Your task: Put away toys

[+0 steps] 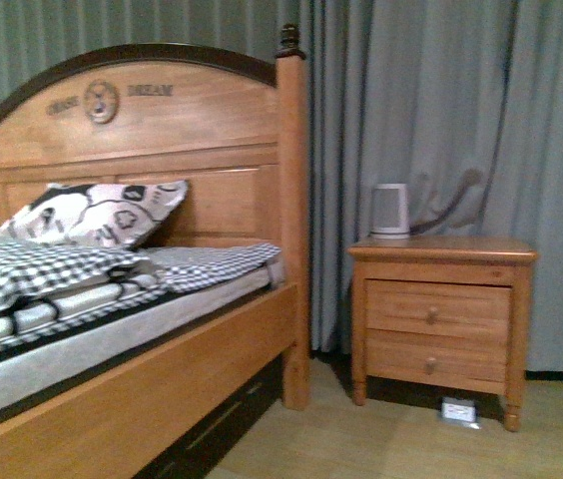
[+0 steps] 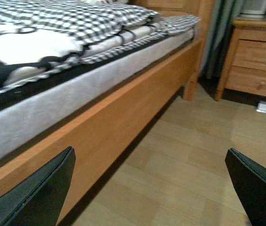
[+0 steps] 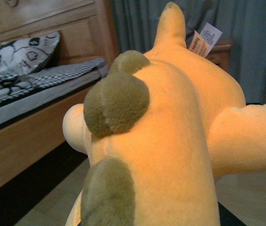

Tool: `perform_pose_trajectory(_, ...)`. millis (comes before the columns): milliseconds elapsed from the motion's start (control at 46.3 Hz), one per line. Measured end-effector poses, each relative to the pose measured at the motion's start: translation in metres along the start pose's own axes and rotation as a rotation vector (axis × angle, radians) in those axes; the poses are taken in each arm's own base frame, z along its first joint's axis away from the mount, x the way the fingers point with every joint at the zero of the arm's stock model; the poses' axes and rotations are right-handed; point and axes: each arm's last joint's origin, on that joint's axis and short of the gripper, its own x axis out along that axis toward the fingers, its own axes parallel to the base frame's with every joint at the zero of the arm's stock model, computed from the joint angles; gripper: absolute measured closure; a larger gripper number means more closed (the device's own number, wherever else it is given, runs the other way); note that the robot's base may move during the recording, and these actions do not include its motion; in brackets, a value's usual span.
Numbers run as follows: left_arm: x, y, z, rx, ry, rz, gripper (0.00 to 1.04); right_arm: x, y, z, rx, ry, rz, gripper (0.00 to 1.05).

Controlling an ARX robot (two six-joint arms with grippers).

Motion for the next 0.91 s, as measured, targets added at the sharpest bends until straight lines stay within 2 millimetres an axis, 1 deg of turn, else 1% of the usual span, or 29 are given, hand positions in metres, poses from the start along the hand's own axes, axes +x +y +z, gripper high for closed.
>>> perform_pose_trajectory(388, 0.0000, -0.0002, 0.0000, 0.002, 0.000, -0.008, 0.06, -0.0001, -0.0006, 0.0002, 0.000, -0.004, -0.018, 0.85)
perform_pose_trajectory(906, 0.0000, 0.0001, 0.0000, 0.002, 0.000, 0.002, 0.06, -0.0001, 0.0002, -0.0001, -0.001, 0.000, 0.007, 0.85)
